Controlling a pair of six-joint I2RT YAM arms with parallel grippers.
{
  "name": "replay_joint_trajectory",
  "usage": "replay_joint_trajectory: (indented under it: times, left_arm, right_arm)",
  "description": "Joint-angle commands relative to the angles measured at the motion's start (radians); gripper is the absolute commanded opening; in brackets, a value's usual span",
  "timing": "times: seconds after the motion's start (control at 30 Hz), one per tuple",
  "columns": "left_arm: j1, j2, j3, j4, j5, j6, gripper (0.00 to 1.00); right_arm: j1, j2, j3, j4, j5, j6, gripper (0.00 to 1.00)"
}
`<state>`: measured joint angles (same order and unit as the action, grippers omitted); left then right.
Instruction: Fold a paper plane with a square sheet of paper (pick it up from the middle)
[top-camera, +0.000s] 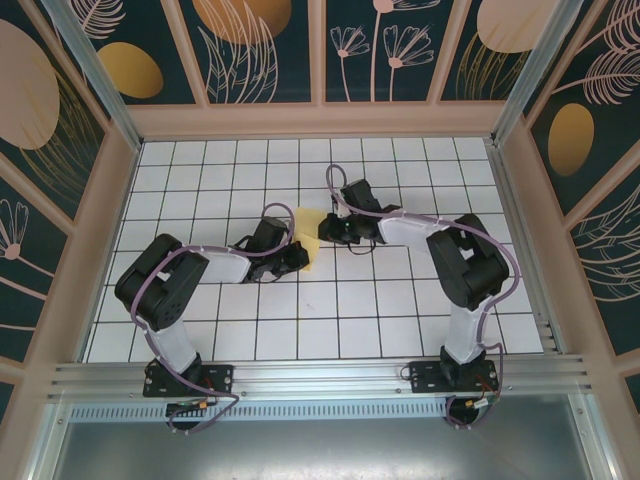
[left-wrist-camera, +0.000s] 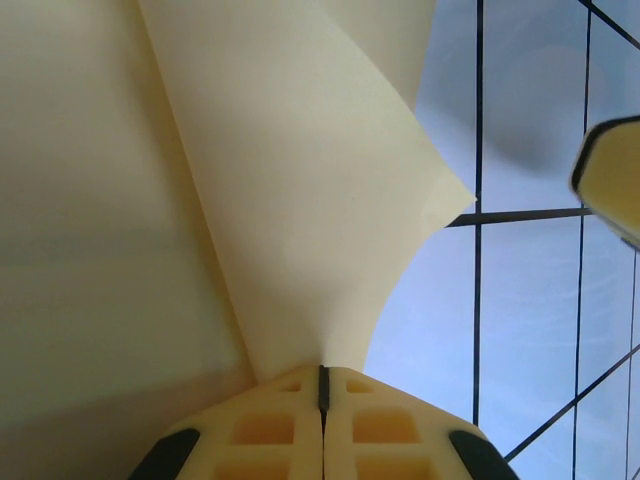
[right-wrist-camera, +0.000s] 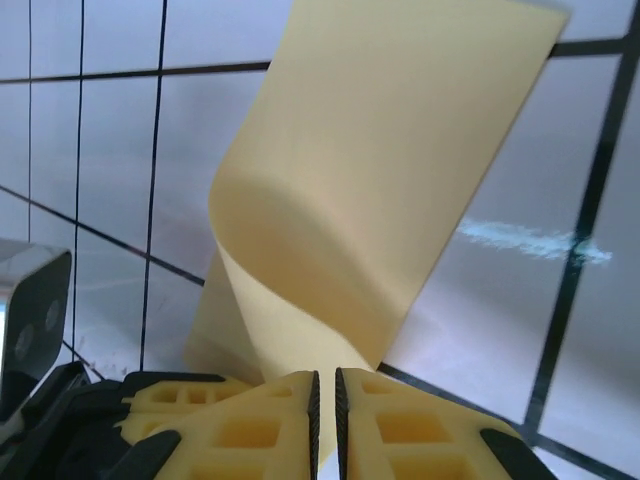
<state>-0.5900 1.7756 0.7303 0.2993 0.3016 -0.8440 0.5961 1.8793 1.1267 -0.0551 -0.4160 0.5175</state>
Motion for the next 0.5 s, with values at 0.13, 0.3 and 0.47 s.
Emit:
replay_joint_trajectory:
  times: [0.13, 0.3, 0.47]
  left_arm:
    - [-0.002, 0.024, -0.008, -0.096, -0.071, -0.025, 0.08]
    - [-0.002, 0.024, -0.01, -0.096, -0.069, -0.027, 0.08]
    - [-0.003, 0.024, -0.009, -0.095, -0.068, -0.028, 0.08]
  right_arm:
    - [0.037, 0.009, -0.024, 0.055, -0.081, 0.031, 0.13]
    - [0.037, 0.053, 0.003, 0.042, -0.06, 0.027, 0.13]
    - [0.037, 0.102, 0.051, 0.027, -0.038, 0.01, 0.12]
